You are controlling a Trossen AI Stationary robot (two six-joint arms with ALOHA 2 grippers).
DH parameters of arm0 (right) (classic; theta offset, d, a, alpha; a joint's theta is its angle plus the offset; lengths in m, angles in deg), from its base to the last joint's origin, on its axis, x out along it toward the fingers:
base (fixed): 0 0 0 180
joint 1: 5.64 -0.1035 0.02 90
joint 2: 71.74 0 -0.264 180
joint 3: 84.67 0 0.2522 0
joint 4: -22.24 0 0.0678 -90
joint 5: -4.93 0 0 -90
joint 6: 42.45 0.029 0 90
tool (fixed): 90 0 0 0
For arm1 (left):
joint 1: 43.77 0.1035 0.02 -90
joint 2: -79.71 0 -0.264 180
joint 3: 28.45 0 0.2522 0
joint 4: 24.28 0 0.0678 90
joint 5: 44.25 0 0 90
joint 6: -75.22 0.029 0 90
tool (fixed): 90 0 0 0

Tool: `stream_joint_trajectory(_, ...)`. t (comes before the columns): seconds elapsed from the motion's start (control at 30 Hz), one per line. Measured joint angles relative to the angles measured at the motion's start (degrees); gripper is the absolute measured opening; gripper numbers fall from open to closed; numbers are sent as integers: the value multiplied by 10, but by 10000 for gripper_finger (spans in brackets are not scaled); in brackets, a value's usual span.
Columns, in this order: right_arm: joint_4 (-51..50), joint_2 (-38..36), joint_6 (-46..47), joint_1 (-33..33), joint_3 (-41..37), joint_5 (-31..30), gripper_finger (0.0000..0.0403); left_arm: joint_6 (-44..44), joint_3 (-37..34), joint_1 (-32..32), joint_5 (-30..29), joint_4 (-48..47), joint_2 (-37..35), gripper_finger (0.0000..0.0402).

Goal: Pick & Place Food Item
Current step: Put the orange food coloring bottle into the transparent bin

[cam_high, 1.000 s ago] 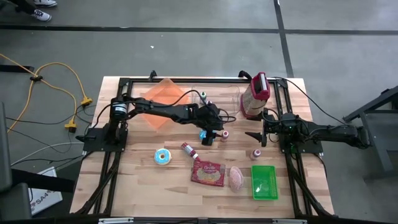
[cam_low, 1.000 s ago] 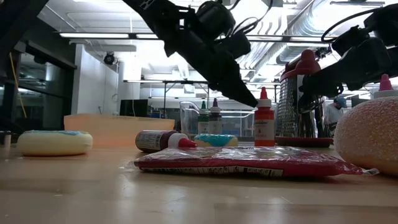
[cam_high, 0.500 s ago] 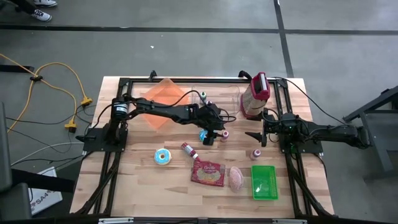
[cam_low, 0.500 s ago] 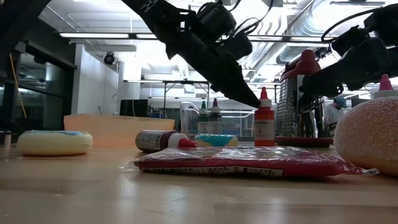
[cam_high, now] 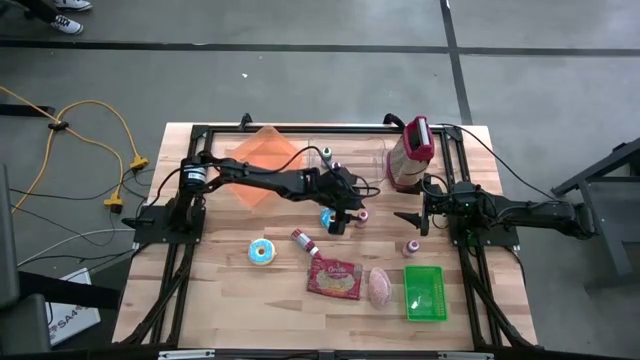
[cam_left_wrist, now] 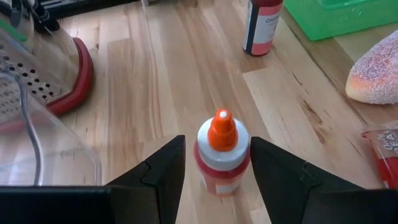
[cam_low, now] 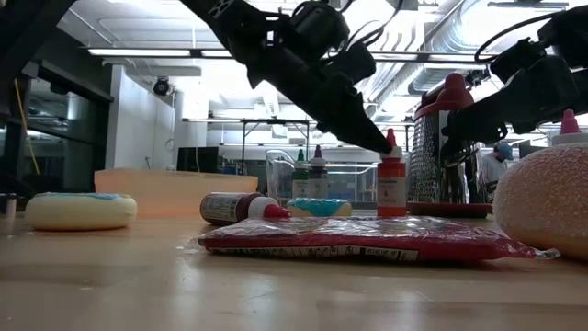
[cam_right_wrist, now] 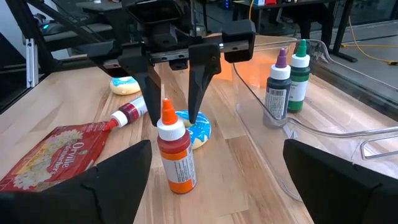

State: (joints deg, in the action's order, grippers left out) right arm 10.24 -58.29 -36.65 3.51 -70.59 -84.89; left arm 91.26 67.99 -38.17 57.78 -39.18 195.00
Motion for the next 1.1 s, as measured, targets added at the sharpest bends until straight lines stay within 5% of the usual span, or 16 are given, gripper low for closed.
stream_joint_trajectory(1.1,0,0,0,0,0,0,353,-14,1,-1,17,40,26,160)
